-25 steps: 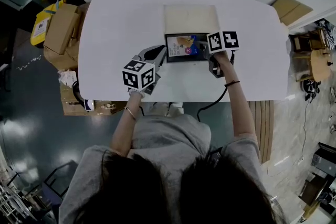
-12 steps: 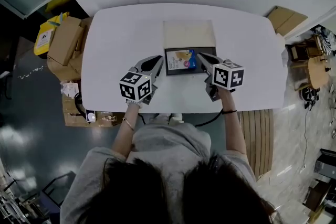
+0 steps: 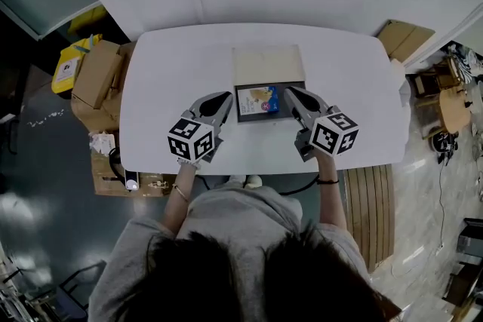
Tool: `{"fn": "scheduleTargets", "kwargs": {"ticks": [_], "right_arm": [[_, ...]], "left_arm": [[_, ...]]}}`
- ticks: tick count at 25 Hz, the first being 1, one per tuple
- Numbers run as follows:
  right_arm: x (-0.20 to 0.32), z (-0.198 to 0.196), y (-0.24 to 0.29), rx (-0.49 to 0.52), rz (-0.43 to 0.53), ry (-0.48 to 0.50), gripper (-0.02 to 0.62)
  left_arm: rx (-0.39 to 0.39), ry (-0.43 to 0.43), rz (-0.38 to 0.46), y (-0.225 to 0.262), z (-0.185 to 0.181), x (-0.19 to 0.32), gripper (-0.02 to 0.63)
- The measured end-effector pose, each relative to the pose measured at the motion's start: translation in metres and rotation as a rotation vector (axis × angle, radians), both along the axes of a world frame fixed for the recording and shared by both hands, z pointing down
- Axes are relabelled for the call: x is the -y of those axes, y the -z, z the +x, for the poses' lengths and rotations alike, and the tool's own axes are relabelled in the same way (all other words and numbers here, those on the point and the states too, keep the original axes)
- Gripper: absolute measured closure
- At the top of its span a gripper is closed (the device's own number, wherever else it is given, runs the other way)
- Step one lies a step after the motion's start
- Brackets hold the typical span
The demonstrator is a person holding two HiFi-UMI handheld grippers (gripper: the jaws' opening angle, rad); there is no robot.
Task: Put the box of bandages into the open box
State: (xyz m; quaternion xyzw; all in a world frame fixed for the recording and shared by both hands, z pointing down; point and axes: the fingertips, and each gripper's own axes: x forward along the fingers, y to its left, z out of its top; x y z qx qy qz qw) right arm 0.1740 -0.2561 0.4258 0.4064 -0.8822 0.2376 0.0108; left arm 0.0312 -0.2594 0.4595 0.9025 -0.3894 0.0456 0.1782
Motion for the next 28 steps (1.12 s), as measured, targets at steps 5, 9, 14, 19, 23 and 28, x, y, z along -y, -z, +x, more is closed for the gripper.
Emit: {"fn": "scheduleTargets", "kwargs": {"ticks": [5,9,14,19,23,28], "right_arm": [[-0.008,0.001,0.026,-0.009,0.079,0.001,0.583],[-0.015,0.003,0.045,-0.014,0.135,-0.005,0.581],[-0.023,0.009,0.063,-0.013,0.188,-0.022,0.583],[-0.028,0.015,0.074,-0.01,0.217,-0.039,0.583],[-0.032,0.019,0.081,-0.001,0.235,-0.057,0.583],[-0.037,0.031,0.088,-0.002,0.251,-0.094,0.583]], "left_arm": [[-0.004,0.006,0.077,0.029,-0.002,-0.002,0.614],[-0.02,0.015,0.136,0.053,-0.004,-0.005,0.614],[-0.035,0.015,0.18,0.072,-0.005,-0.009,0.614],[-0.037,0.002,0.207,0.084,-0.005,-0.012,0.614],[-0.05,-0.022,0.222,0.091,-0.005,-0.015,0.614],[-0.032,-0.017,0.248,0.101,-0.005,-0.019,0.614]]}}
